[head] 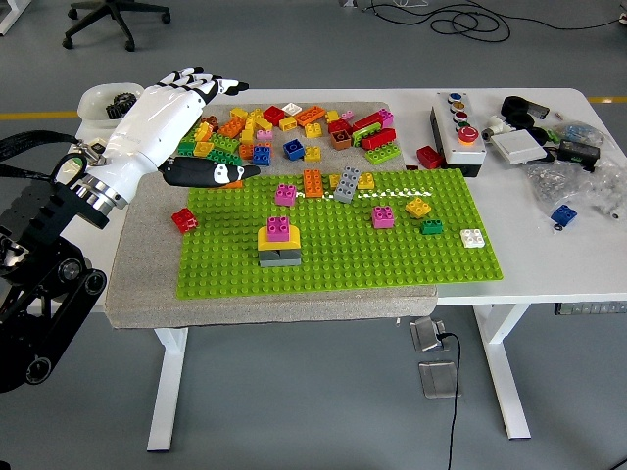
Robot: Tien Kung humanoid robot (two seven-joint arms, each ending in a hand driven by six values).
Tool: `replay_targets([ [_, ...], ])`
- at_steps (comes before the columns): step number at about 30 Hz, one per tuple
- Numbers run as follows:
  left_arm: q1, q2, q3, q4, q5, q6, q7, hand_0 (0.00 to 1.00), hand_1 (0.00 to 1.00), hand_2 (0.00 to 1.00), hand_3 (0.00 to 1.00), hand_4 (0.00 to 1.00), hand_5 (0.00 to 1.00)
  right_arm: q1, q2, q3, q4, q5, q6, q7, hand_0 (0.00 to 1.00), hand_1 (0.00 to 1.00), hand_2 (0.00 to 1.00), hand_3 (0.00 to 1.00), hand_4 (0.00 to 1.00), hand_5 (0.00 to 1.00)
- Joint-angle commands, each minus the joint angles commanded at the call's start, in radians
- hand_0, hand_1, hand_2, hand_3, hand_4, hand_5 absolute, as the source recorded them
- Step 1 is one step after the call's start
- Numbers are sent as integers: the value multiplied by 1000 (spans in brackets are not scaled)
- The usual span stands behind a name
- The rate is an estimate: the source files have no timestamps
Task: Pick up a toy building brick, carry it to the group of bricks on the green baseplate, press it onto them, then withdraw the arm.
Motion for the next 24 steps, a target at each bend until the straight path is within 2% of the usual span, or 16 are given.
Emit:
replay_targets([
  [24,-25,-4,14,18,-47,-25,-13,810,846,806,856,998,571,1,-1,-10,0,2,-4,-3,743,643,685,633,824,523],
])
